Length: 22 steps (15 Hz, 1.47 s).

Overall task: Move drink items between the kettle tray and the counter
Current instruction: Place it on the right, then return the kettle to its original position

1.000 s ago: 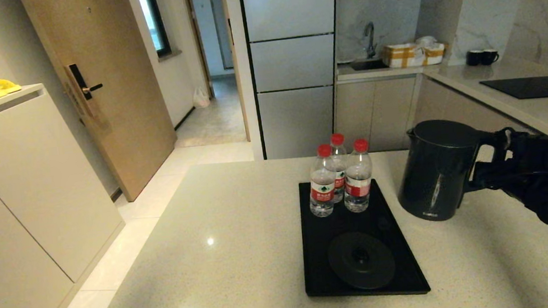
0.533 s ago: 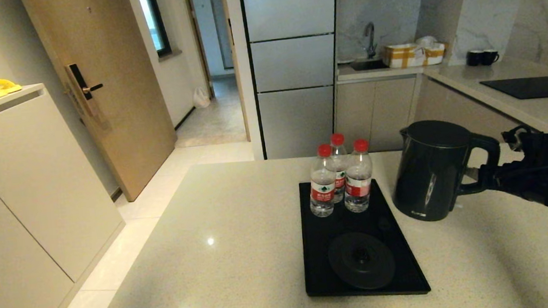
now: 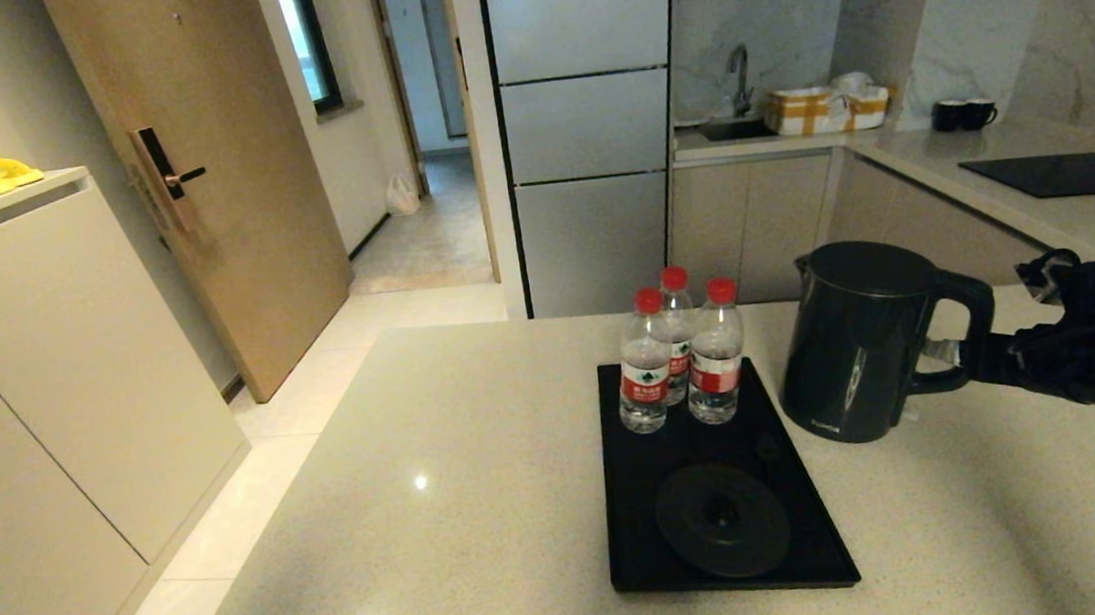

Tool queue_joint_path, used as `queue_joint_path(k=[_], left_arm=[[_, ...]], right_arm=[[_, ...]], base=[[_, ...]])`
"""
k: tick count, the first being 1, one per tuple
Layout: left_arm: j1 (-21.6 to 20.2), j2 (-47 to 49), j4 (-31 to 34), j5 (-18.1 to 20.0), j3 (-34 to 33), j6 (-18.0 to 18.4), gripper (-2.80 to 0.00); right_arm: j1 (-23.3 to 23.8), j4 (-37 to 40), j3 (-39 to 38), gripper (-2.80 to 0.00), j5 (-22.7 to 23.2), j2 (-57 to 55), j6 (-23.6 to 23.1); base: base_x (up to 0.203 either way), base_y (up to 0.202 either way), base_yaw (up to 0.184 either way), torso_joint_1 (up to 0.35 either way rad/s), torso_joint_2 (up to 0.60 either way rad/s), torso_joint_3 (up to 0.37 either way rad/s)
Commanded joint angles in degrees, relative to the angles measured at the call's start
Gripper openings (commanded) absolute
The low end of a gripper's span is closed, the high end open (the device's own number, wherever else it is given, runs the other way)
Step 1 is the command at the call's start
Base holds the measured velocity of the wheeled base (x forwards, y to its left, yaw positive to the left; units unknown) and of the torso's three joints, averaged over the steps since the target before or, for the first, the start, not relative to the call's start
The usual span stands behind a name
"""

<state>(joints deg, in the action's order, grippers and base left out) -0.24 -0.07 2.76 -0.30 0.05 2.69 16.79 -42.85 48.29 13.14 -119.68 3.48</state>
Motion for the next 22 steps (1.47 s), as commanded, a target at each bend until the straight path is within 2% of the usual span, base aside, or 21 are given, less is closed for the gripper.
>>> queue_joint_path(k=[1, 4, 10, 13, 18, 19, 22], left_arm=[[-0.02, 0.07, 0.0, -0.05, 0.04, 0.03, -2.8], [-0.02, 0.07, 0.06, -0.05, -0.05, 0.03, -2.8], [-0.02, 0.07, 0.05, -0.05, 0.04, 0.03, -2.8], [-0.02, 0.07, 0.06, -0.05, 0.04, 0.03, -2.8], [-0.02, 0.07, 0.04, -0.05, -0.05, 0.03, -2.8], [-0.02, 0.07, 0.05, -0.05, -0.02, 0.03, -2.8], [-0.02, 0.07, -0.03, -0.05, -0.04, 0.03, -2.8]], right_arm=[[0.37, -0.39, -0.49, 0.0, 0.78, 0.69, -0.05], [1.12, -0.25, -1.55, 0.0, 3.69, 3.73, -0.22], [1.14, 1.04, -3.87, 0.0, 6.68, 10.06, -0.31], [1.14, 3.37, -5.28, 0.0, 11.21, 15.32, -0.32], [0.21, 11.07, -7.54, 0.0, 18.64, 32.43, -0.54], [-0.55, 13.42, -7.98, -2.8, 19.99, 36.29, -0.69], [-7.47, 18.79, -10.16, -2.8, 22.18, 44.56, -3.2]], base=[[0.0, 0.0, 0.0, 0.0, 0.0, 0.0], [0.0, 0.0, 0.0, 0.0, 0.0, 0.0], [0.0, 0.0, 0.0, 0.0, 0.0, 0.0], [0.0, 0.0, 0.0, 0.0, 0.0, 0.0], [0.0, 0.0, 0.0, 0.0, 0.0, 0.0], [0.0, 0.0, 0.0, 0.0, 0.0, 0.0], [0.0, 0.0, 0.0, 0.0, 0.0, 0.0]])
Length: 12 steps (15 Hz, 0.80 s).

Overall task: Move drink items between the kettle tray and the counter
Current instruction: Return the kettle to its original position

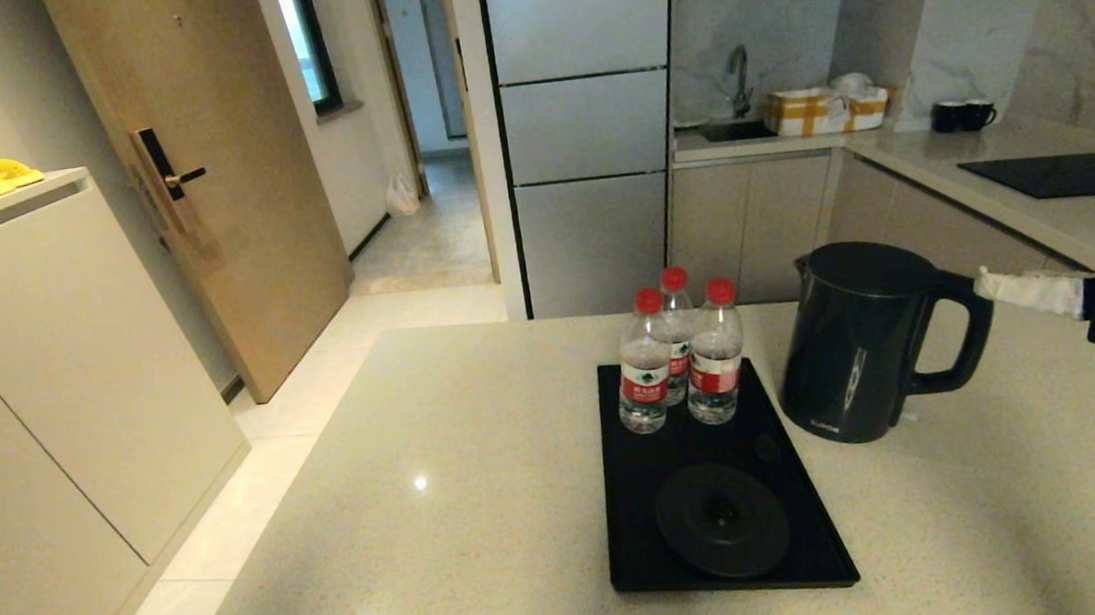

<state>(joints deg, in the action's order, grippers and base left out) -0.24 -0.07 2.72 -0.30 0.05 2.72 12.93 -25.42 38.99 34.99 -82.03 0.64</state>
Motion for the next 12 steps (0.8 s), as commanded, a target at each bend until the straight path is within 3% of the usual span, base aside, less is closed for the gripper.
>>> queue_joint_path(k=[1, 4, 7, 10, 12], left_arm=[[-0.02, 0.07, 0.05, -0.05, 0.01, 0.01, -2.8], [-0.02, 0.07, 0.09, -0.08, -0.05, 0.01, -2.8], [-0.02, 0.07, 0.09, -0.05, 0.03, 0.01, -2.8], [-0.02, 0.07, 0.02, -0.05, -0.04, 0.01, -2.8], [-0.02, 0.07, 0.09, -0.05, -0.05, 0.01, -2.8]], right_arm=[[-7.08, 4.53, -0.98, -2.8, 0.04, 8.79, -0.71], [-15.94, 10.81, -0.77, -2.8, -3.07, 14.53, -1.04], [-23.78, 12.86, -0.17, -2.8, -13.88, 19.87, -1.08], [-25.1, 16.77, 1.65, -2.8, -20.09, 25.23, -0.98], [-25.14, 25.01, 0.97, -2.8, -23.04, 33.51, 1.45]], base=[[0.0, 0.0, 0.0, 0.0, 0.0, 0.0], [0.0, 0.0, 0.0, 0.0, 0.0, 0.0], [0.0, 0.0, 0.0, 0.0, 0.0, 0.0], [0.0, 0.0, 0.0, 0.0, 0.0, 0.0], [0.0, 0.0, 0.0, 0.0, 0.0, 0.0]])
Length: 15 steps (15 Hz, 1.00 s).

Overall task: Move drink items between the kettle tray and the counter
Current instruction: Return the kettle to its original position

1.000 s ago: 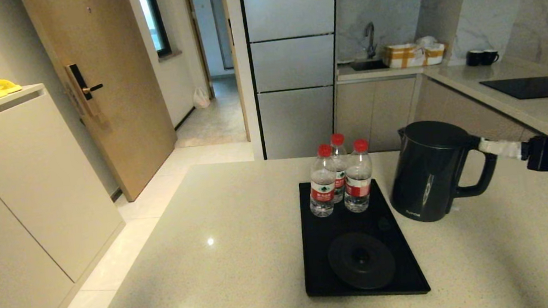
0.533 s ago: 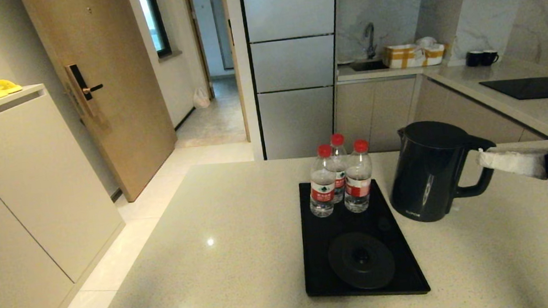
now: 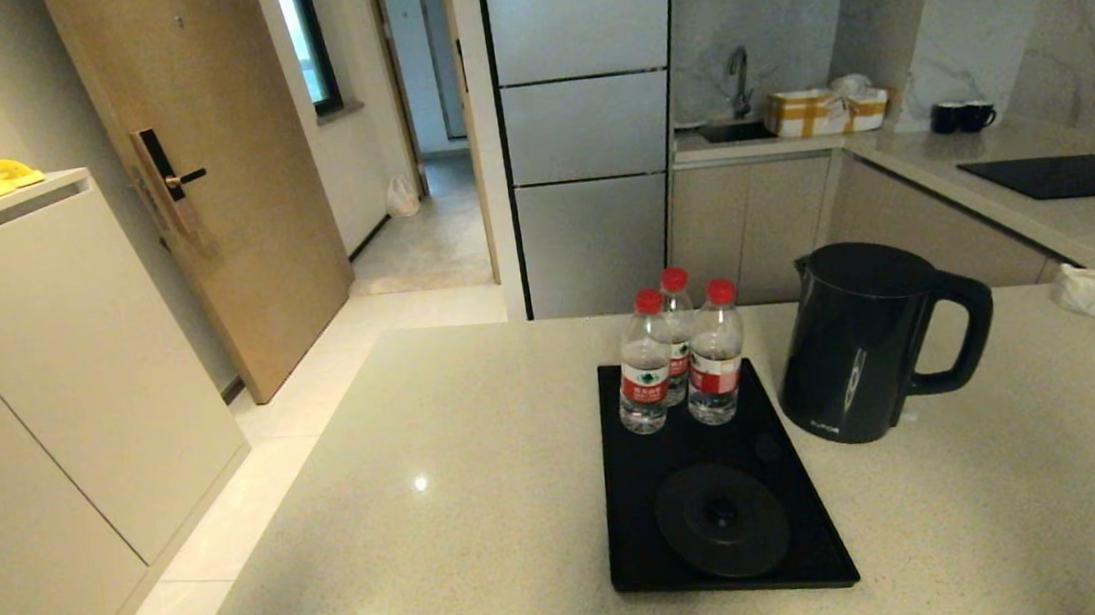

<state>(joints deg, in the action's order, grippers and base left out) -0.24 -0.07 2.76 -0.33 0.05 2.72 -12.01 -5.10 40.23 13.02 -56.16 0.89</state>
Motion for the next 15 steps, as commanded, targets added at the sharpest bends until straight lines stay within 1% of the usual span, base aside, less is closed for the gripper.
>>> queue_joint_path(k=[1, 2, 3, 5, 6, 7, 8, 9, 10, 11, 12, 13, 14, 15], left_arm=[[-0.02, 0.07, 0.04, -0.02, 0.04, 0.01, -2.8], [-0.02, 0.07, -0.02, -0.02, -0.05, 0.01, -2.8], [-0.02, 0.07, 0.01, -0.02, 0.04, 0.01, -2.8], [-0.02, 0.07, -0.01, -0.02, 0.03, 0.01, -2.8], [-0.02, 0.07, -0.01, -0.02, 0.03, 0.01, -2.8], [-0.02, 0.07, 0.0, -0.06, 0.03, 0.01, -2.8], [-0.02, 0.07, 0.06, -0.02, -0.05, 0.01, -2.8], [-0.02, 0.07, -0.03, -0.02, -0.04, 0.01, -2.8], [-0.02, 0.07, 0.06, -0.07, -0.01, 0.01, -2.8], [-0.02, 0.07, 0.06, -0.02, -0.01, 0.01, -2.8], [-0.02, 0.07, 0.06, -0.02, 0.04, 0.01, -2.8], [-0.02, 0.07, -0.03, -0.02, 0.02, 0.01, -2.8], [-0.02, 0.07, -0.03, -0.02, -0.05, 0.01, -2.8], [-0.02, 0.07, 0.01, -0.02, 0.0, 0.01, -2.8]], right_arm=[[-0.15, 9.84, -0.03, -2.8, -3.58, 12.35, 2.63], [-0.11, 16.55, 1.19, -2.8, -7.39, 17.92, 3.54], [-0.02, 24.64, 3.48, -2.8, -10.2, 22.71, 4.12], [1.74, 45.21, 13.91, -2.8, -13.92, 29.96, 5.12], [2.99, 51.82, 17.39, -2.8, -14.95, 33.72, 5.34], [5.67, 56.85, 19.22, -2.8, -15.39, 36.57, 5.1], [10.64, 60.39, 20.52, -2.8, -14.7, 37.93, 4.36], [14.38, 65.31, 22.38, -2.8, -13.8, 38.82, 3.99], [16.01, 73.17, 26.03, -2.8, -12.79, 39.6, 4.28], [15.48, 77.57, 28.38, -2.8, -12.05, 40.82, 4.69], [14.58, 77.13, 28.3, -2.8, -11.6, 43.16, 4.64], [13.93, 72.97, 26.0, -2.8, -11.09, 46.5, 4.02], [13.46, 68.08, 21.26, -2.8, -10.86, 49.39, 3.17], [13.08, 63.54, 14.83, -2.8, -11.21, 51.43, 2.95]], base=[[0.0, 0.0, 0.0, 0.0, 0.0, 0.0], [0.0, 0.0, 0.0, 0.0, 0.0, 0.0], [0.0, 0.0, 0.0, 0.0, 0.0, 0.0], [0.0, 0.0, 0.0, 0.0, 0.0, 0.0], [0.0, 0.0, 0.0, 0.0, 0.0, 0.0], [0.0, 0.0, 0.0, 0.0, 0.0, 0.0], [0.0, 0.0, 0.0, 0.0, 0.0, 0.0], [0.0, 0.0, 0.0, 0.0, 0.0, 0.0], [0.0, 0.0, 0.0, 0.0, 0.0, 0.0], [0.0, 0.0, 0.0, 0.0, 0.0, 0.0], [0.0, 0.0, 0.0, 0.0, 0.0, 0.0], [0.0, 0.0, 0.0, 0.0, 0.0, 0.0], [0.0, 0.0, 0.0, 0.0, 0.0, 0.0], [0.0, 0.0, 0.0, 0.0, 0.0, 0.0]])
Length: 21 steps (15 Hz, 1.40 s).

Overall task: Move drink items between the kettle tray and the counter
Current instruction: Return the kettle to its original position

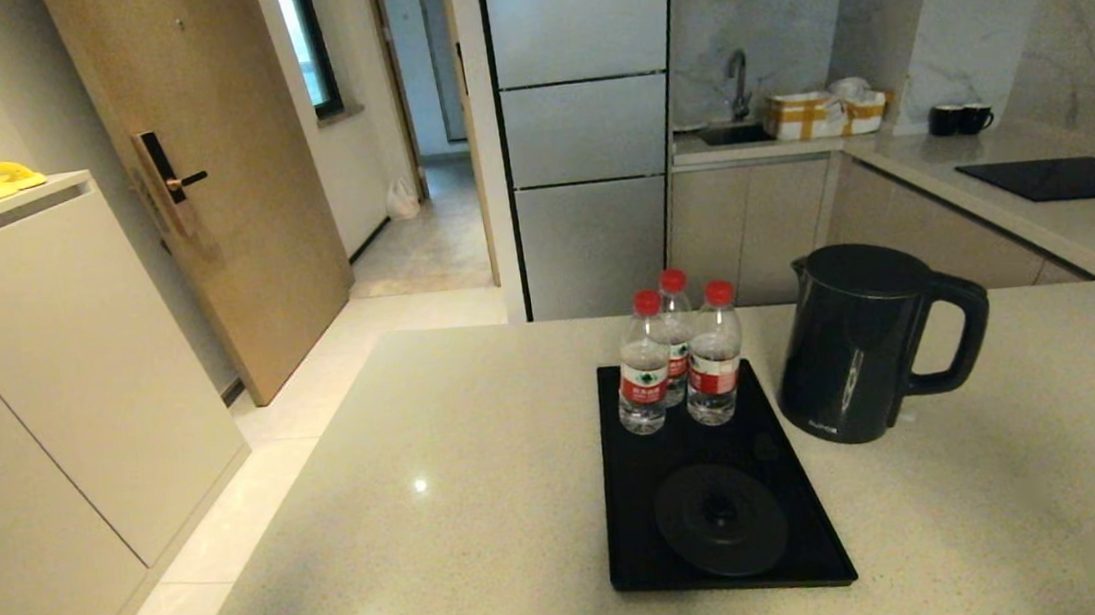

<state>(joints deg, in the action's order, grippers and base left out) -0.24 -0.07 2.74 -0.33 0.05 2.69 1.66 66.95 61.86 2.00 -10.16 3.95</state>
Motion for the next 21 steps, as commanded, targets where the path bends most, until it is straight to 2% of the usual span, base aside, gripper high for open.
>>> queue_joint_path(k=[1, 3, 7, 8, 10, 17, 20, 21], left_arm=[[-0.02, 0.07, 0.04, -0.03, -0.05, 0.03, -2.8], [-0.02, 0.07, -0.02, -0.02, 0.03, 0.03, -2.8], [-0.02, 0.07, 0.07, -0.02, 0.04, 0.03, -2.8], [-0.02, 0.07, 0.07, -0.02, -0.05, 0.03, -2.8], [-0.02, 0.07, 0.07, -0.02, 0.04, 0.03, -2.8], [-0.02, 0.07, 0.06, -0.02, 0.04, 0.03, -2.8], [-0.02, 0.07, -0.02, -0.02, -0.05, 0.03, -2.8], [-0.02, 0.07, -0.01, -0.02, 0.04, 0.03, -2.8]], right_arm=[[-0.94, -12.88, -13.08, -2.8, -0.67, 7.21, 0.47], [-1.33, -22.4, -24.25, -2.8, -1.29, 8.93, 2.23], [-1.57, -55.74, -52.54, -2.8, -3.12, 9.83, 1.92], [-1.59, -61.27, -58.5, -2.8, -3.2, 9.9, 1.06], [-1.63, -65.11, -63.18, -2.8, -2.87, 10.05, -0.94], [-1.65, -67.68, -61.95, -2.8, -2.61, 10.16, -2.39], [-1.66, -67.32, -61.87, -2.8, -1.67, 10.16, -9.11], [-1.66, -66.85, -61.71, -2.8, -1.56, 10.13, -8.89]], base=[[0.0, 0.0, 0.0, 0.0, 0.0, 0.0], [0.0, 0.0, 0.0, 0.0, 0.0, 0.0], [0.0, 0.0, 0.0, 0.0, 0.0, 0.0], [0.0, 0.0, 0.0, 0.0, 0.0, 0.0], [0.0, 0.0, 0.0, 0.0, 0.0, 0.0], [0.0, 0.0, 0.0, 0.0, 0.0, 0.0], [0.0, 0.0, 0.0, 0.0, 0.0, 0.0], [0.0, 0.0, 0.0, 0.0, 0.0, 0.0]])
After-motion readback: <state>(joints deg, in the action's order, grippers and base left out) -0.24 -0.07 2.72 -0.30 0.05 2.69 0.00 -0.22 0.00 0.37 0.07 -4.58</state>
